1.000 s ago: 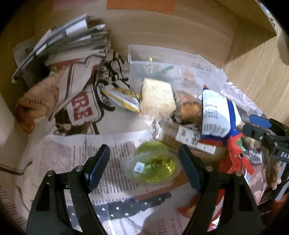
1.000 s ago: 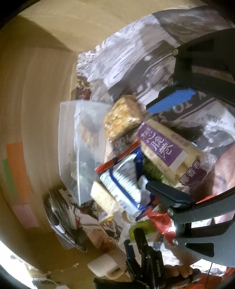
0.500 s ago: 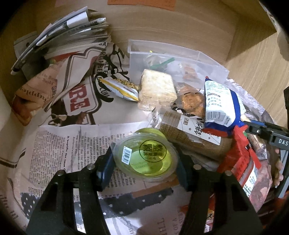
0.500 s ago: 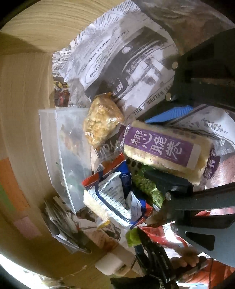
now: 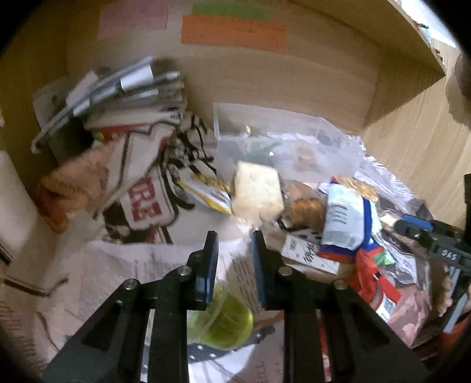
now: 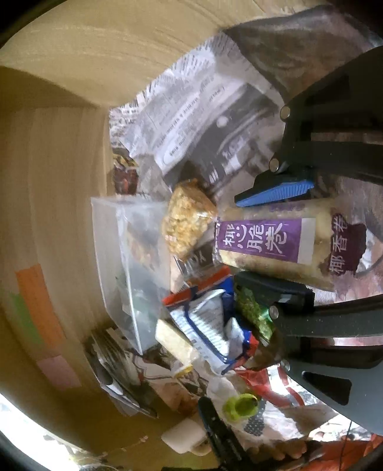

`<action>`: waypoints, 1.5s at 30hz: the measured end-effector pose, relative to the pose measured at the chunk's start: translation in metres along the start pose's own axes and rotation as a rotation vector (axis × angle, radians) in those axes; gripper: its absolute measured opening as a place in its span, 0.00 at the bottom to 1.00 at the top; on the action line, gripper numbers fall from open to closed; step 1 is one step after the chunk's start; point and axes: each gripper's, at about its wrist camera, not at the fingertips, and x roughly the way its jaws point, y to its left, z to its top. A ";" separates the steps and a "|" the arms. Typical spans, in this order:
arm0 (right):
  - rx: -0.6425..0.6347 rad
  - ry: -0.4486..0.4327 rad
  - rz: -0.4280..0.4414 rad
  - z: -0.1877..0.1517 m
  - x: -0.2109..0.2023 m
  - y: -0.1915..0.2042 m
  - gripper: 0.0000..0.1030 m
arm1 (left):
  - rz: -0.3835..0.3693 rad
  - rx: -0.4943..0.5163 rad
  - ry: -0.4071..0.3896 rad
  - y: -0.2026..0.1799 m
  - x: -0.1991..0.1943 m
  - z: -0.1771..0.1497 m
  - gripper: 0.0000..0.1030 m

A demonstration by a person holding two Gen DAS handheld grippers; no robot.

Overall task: Organize snacks
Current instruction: 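Grasp the green jelly cup with the left tool while the right tool grasps the purple coconut roll, then place the jelly cup in the clear box with the left tool while the right tool places the coconut roll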

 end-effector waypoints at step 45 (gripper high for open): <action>-0.081 -0.138 -0.016 0.071 -0.014 0.012 0.41 | -0.063 0.034 -0.114 -0.027 0.001 0.069 0.56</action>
